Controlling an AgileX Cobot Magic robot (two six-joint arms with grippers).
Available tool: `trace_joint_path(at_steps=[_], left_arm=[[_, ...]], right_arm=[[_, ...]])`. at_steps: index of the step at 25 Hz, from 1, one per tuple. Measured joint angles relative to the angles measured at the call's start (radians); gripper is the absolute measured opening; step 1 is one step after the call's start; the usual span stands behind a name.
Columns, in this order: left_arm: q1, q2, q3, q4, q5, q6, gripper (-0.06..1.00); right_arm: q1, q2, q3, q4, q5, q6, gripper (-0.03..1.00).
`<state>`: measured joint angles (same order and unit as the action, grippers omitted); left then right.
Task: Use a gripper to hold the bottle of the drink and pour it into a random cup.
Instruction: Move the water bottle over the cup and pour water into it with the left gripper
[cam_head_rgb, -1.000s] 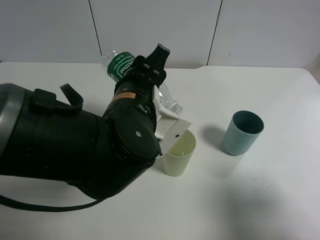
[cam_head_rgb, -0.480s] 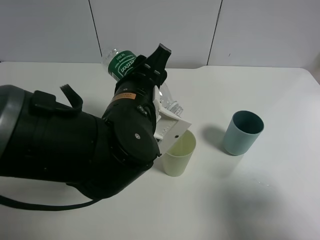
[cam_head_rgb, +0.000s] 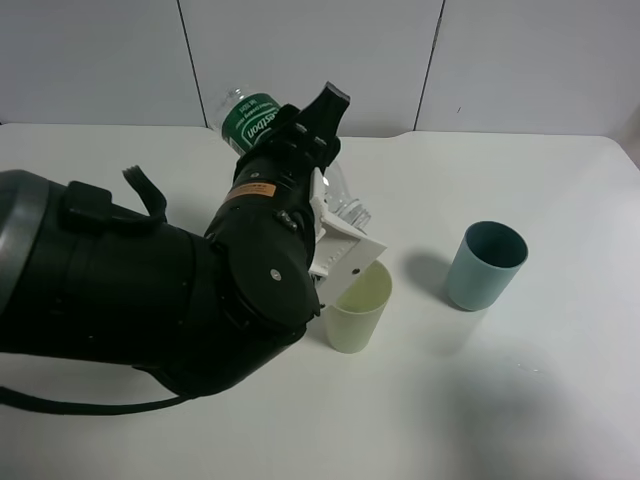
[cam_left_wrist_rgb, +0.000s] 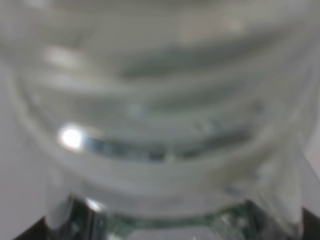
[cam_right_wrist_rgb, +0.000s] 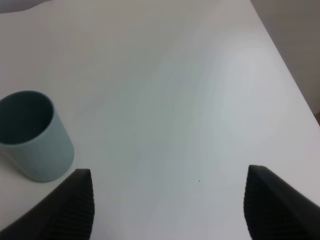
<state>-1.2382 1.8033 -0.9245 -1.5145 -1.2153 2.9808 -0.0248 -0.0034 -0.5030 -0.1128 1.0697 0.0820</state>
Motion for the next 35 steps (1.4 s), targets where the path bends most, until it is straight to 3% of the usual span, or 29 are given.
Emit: trace_joint_path(at_steps=[35], left_arm=[[0.000,0.000,0.000,0.118,-0.001,0.000,0.55]], right_arm=[[0.000,0.000,0.000,0.000,0.000,0.000,0.63]])
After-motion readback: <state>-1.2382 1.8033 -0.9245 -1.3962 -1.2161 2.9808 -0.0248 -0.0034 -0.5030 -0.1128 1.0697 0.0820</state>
